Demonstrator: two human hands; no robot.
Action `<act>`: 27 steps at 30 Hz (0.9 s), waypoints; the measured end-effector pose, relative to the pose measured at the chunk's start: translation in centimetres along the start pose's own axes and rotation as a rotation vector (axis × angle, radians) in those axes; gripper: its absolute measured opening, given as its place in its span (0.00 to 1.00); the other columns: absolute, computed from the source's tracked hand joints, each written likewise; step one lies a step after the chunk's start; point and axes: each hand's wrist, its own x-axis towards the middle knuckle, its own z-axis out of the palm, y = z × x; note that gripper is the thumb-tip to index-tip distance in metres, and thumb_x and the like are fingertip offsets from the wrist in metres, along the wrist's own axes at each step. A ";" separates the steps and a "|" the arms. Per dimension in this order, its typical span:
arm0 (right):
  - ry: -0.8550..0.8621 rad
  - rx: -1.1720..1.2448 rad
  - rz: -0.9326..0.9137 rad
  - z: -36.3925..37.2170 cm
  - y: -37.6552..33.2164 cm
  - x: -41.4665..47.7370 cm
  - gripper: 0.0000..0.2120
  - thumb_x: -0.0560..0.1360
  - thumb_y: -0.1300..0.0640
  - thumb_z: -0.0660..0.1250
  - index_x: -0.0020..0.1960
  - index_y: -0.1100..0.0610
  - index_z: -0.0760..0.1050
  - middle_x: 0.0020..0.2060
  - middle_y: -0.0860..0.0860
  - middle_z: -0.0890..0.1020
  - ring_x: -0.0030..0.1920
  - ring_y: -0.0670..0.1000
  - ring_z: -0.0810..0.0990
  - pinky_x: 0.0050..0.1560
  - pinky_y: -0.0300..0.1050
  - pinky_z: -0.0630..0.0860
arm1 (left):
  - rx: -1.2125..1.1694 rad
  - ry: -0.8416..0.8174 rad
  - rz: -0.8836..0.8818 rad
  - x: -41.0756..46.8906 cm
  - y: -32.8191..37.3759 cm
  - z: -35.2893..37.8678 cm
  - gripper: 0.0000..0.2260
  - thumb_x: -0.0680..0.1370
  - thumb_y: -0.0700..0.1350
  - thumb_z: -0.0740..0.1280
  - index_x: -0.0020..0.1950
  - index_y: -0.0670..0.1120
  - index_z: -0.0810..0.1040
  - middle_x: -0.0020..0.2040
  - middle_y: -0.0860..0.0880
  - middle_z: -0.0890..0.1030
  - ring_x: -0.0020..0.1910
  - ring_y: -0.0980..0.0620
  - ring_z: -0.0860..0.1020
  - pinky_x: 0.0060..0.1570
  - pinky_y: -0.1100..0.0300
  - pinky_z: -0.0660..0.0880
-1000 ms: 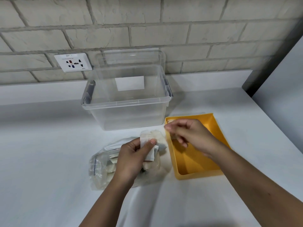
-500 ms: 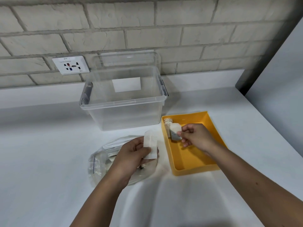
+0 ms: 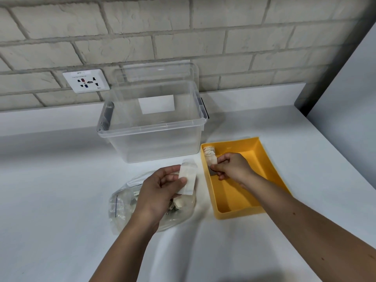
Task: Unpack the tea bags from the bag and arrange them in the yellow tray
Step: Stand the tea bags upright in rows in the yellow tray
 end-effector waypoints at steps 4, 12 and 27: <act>0.136 0.010 -0.150 -0.7 -1.6 -3.0 0.12 0.70 0.53 0.75 0.52 0.53 0.79 0.44 0.46 0.80 0.42 0.46 0.77 0.41 0.43 0.76 | -0.046 0.041 0.012 0.0 0.1 0.4 0.12 0.74 0.35 0.73 0.56 0.46 0.83 0.51 0.38 0.85 0.49 0.43 0.83 0.58 0.40 0.77; -0.150 0.202 -0.190 -0.3 -3.6 -8.9 0.07 0.71 0.55 0.75 0.46 0.57 0.83 0.28 0.46 0.78 0.29 0.45 0.73 0.30 0.38 0.71 | -0.035 -0.019 0.047 0.0 0.7 3.0 0.10 0.76 0.37 0.72 0.55 0.47 0.82 0.45 0.47 0.86 0.46 0.51 0.84 0.49 0.55 0.79; 0.032 -0.242 -0.099 -1.4 1.5 -0.6 0.07 0.74 0.54 0.72 0.49 0.58 0.82 0.32 0.47 0.79 0.36 0.49 0.78 0.45 0.42 0.74 | 0.780 0.028 0.165 2.3 -0.9 5.6 0.15 0.74 0.55 0.73 0.59 0.52 0.84 0.57 0.55 0.84 0.56 0.52 0.81 0.57 0.54 0.77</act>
